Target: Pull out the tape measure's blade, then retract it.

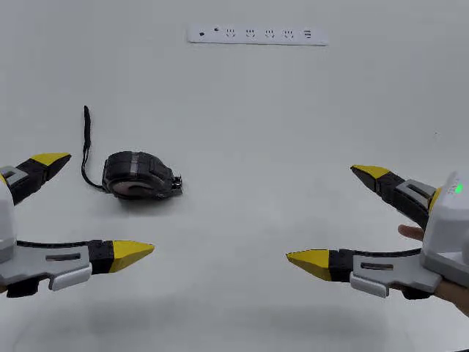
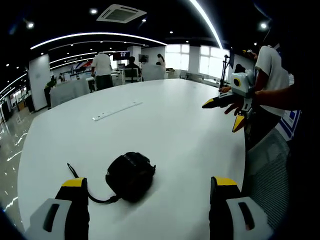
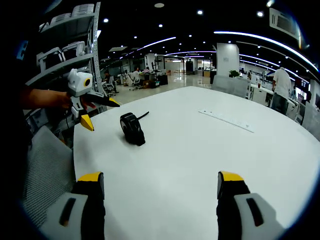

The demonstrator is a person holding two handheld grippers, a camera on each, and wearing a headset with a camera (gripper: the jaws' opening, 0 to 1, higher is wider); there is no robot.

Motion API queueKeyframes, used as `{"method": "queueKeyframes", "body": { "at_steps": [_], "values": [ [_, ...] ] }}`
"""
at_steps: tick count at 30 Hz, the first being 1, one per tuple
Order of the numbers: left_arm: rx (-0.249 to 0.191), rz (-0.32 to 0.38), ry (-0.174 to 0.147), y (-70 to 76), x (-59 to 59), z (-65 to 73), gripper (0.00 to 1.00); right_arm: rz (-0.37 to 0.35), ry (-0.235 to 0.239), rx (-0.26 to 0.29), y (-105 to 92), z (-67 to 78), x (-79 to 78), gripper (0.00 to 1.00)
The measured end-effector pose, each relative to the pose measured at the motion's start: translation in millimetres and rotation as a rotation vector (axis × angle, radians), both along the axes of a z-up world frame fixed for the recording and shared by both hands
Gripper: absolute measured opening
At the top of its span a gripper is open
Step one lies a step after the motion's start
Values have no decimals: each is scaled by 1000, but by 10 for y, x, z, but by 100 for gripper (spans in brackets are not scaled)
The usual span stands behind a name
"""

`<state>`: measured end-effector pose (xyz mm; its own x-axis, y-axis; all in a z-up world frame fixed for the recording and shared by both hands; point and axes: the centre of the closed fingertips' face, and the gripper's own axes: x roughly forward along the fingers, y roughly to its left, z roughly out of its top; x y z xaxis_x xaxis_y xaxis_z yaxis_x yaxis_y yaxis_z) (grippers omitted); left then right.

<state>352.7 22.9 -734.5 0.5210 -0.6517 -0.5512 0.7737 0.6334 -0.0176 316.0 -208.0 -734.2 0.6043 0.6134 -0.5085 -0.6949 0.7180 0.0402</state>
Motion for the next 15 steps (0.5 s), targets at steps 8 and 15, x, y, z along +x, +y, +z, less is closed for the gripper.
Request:
{"method": "queueKeyframes", "body": {
  "at_steps": [8, 15],
  "values": [
    [43, -58, -1, 3, 87, -40, 96, 62, 9, -12, 99, -35, 55, 93],
    [67, -103, 9, 2, 163, -93, 94, 104, 12, -14, 203, -52, 115, 90]
  ]
}}
